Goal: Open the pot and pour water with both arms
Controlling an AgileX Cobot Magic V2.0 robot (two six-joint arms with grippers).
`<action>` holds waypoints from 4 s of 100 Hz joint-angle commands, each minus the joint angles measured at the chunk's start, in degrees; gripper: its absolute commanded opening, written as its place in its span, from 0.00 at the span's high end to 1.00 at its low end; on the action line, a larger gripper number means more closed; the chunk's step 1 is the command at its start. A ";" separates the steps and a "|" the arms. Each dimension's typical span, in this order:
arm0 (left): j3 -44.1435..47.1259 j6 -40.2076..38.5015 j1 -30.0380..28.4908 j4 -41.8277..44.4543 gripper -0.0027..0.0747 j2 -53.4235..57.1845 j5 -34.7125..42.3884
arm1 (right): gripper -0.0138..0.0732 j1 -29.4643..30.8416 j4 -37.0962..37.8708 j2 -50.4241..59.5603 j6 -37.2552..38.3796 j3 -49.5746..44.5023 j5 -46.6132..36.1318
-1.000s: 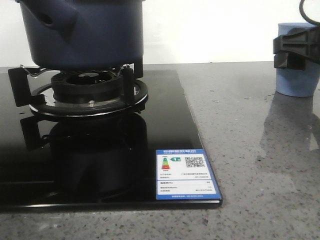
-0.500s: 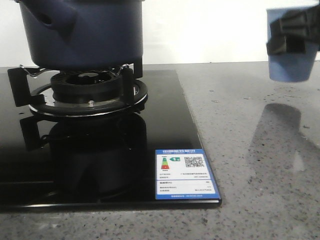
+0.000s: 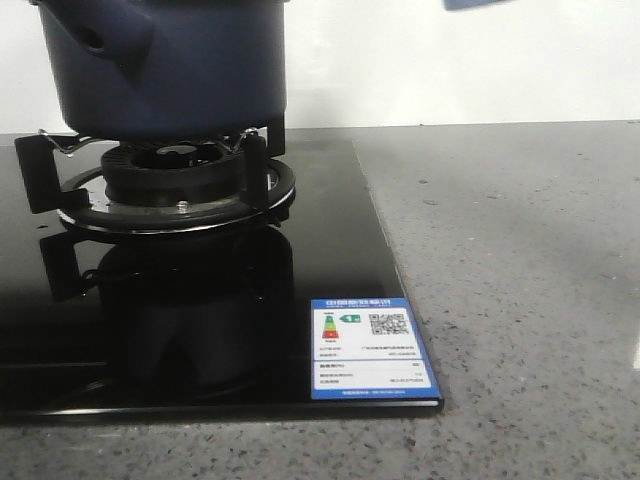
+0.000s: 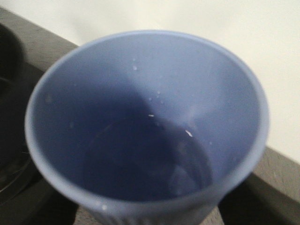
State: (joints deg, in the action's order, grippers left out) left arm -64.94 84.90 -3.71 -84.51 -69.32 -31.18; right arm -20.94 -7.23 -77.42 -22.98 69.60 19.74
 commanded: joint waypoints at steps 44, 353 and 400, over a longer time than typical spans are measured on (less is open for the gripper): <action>-2.36 0.30 -0.02 -4.11 0.49 1.97 0.65 | 0.47 -13.76 25.05 -11.85 -1.69 22.05 12.39; -2.36 0.30 -0.02 -4.11 0.49 1.97 0.51 | 0.47 -17.08 77.35 -8.94 37.17 22.85 9.83; -2.36 0.30 -0.02 -4.11 0.49 1.97 0.18 | 0.47 5.57 49.29 9.14 58.31 0.17 -5.38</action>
State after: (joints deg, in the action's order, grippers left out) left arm -64.94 85.24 -3.71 -84.61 -69.32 -30.79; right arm -19.18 41.69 -73.92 31.71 74.87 24.67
